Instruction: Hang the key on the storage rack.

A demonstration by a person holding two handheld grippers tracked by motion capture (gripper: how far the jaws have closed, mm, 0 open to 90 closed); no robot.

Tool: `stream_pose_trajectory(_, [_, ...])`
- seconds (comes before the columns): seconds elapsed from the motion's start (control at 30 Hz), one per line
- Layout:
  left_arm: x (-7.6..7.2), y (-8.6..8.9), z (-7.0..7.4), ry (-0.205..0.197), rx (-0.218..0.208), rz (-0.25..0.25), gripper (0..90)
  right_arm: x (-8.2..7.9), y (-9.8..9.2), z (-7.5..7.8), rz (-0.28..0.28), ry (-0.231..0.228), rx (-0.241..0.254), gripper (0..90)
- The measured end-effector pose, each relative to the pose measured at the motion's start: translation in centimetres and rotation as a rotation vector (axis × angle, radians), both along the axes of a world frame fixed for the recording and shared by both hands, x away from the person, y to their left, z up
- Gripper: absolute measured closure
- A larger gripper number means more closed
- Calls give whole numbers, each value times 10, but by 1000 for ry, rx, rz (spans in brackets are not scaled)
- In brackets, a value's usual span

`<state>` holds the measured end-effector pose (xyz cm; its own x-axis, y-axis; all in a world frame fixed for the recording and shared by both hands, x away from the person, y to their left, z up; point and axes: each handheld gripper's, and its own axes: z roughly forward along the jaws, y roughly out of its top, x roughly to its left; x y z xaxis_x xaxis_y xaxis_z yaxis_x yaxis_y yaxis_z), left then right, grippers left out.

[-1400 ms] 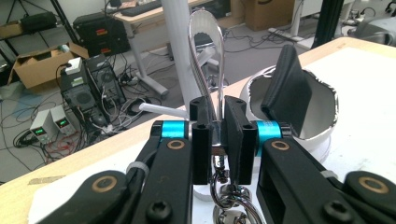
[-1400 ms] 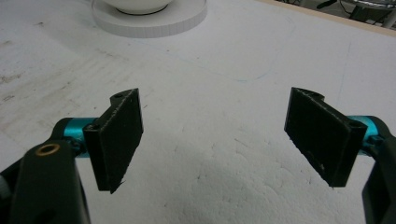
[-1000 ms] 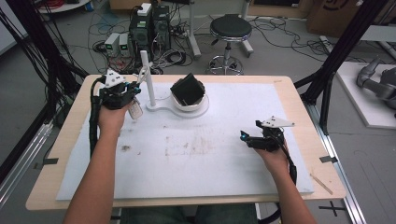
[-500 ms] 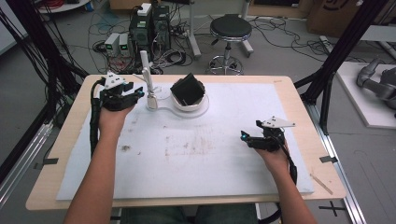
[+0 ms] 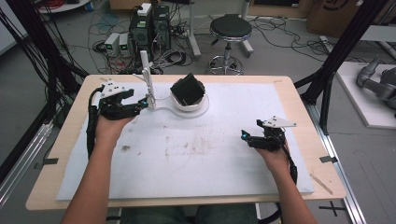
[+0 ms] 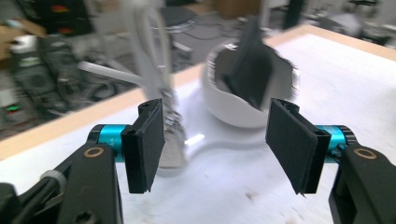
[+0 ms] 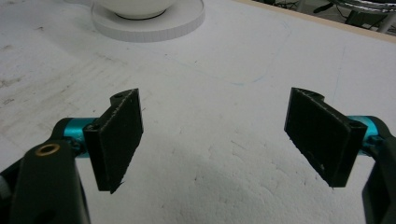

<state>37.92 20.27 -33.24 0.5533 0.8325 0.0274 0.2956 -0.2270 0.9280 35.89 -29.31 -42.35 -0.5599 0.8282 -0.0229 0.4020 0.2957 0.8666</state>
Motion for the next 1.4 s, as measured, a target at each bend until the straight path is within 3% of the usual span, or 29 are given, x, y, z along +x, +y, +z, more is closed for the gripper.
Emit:
stream_pose_trajectory(0.47, [-27, 7, -36, 34, -62, -117, 239, 0, -2, 0, -6, 3, 5, 196])
stream_pose_trajectory(0.73, [-38, 14, -61, 35, -103, -179, 227, 0, -3, -1, -4, 10, -4, 196])
stream_pose_trajectory(1.0, [-38, 14, -73, 59, -106, -185, 222, 1, -1, -2, -3, 12, -9, 196])
stream_pose_trajectory(1.4, [-37, 12, -74, 61, -92, -183, 221, 0, -2, -1, -3, 9, -3, 197])
